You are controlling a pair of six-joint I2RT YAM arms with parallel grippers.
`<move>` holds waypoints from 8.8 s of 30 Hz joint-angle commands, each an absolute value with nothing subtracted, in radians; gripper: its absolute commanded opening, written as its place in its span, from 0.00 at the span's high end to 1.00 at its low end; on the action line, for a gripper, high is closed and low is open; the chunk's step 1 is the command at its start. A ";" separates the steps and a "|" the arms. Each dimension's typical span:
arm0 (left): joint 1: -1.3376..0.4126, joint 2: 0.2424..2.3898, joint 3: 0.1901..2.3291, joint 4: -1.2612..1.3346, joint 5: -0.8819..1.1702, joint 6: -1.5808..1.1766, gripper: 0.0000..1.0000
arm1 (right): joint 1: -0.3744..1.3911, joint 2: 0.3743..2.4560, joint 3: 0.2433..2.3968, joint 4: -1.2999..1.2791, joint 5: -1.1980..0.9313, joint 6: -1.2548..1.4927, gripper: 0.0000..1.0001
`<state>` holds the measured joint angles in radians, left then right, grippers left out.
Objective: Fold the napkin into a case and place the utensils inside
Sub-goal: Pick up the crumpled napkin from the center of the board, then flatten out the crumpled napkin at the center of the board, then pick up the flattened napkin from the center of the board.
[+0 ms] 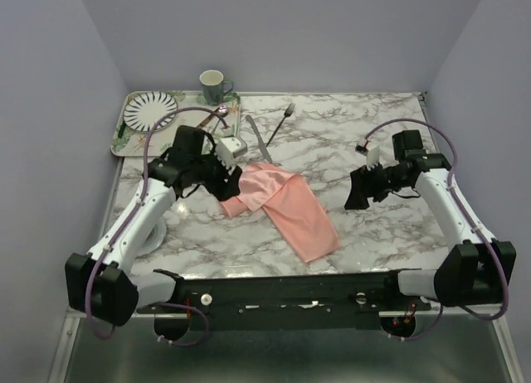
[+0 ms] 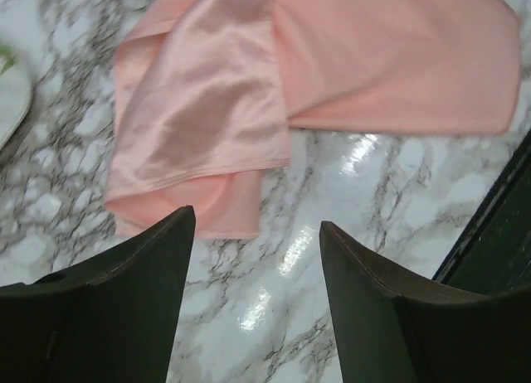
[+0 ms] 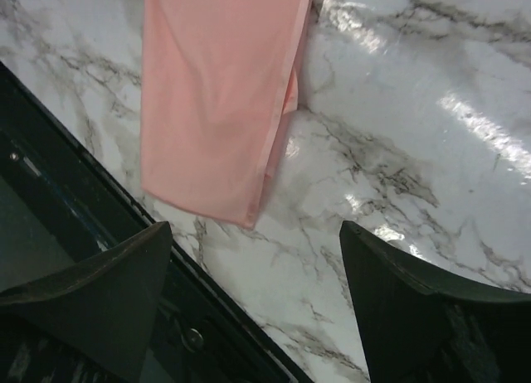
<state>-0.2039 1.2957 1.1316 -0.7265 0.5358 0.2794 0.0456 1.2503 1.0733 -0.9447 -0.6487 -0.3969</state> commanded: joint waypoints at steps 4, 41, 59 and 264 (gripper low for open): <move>-0.526 1.219 0.915 -0.601 0.344 0.544 0.26 | 0.084 1.462 1.081 -1.134 -0.701 -0.494 0.24; -0.658 1.427 0.870 -0.228 -0.006 0.580 0.92 | 0.333 1.898 1.193 -0.962 -0.439 -0.247 0.79; -0.424 1.539 1.045 -0.319 0.140 0.367 1.00 | 0.265 1.884 1.303 -1.034 -0.451 -0.336 0.37; -0.172 2.376 2.097 -0.584 0.114 0.097 0.50 | 0.037 2.404 2.212 -0.856 -0.325 -0.192 0.99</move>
<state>-0.1600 2.3386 2.0418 -0.5739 0.1970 0.0727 0.0277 2.4420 2.2127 -0.8536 -0.2985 -0.1772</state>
